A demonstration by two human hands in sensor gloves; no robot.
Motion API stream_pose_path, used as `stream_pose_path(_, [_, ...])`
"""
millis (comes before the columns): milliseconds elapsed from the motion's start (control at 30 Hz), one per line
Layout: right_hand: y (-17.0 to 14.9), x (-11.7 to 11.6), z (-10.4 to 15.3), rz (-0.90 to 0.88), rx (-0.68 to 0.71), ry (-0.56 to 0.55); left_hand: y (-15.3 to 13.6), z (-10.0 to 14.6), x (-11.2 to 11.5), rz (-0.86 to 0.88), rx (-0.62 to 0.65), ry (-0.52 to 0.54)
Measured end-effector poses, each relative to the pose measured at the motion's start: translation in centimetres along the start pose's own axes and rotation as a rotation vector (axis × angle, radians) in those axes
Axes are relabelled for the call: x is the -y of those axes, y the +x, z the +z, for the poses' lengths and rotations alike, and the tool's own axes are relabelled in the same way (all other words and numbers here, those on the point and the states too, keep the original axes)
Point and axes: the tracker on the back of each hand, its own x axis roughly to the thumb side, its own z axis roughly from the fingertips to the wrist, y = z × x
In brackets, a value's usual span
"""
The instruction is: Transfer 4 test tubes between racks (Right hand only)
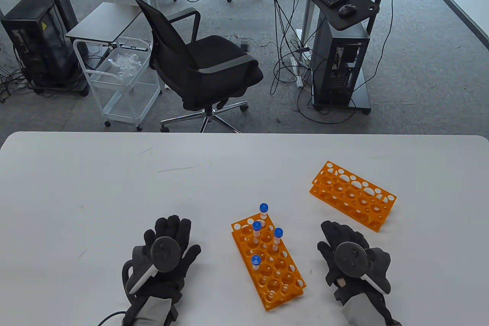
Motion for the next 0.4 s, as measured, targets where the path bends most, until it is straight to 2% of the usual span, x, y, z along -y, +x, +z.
stream_pose_path(400, [0.07,-0.29,0.0,0.017,0.006,0.011,0.0,-0.05,0.11,-0.003,0.002,-0.002])
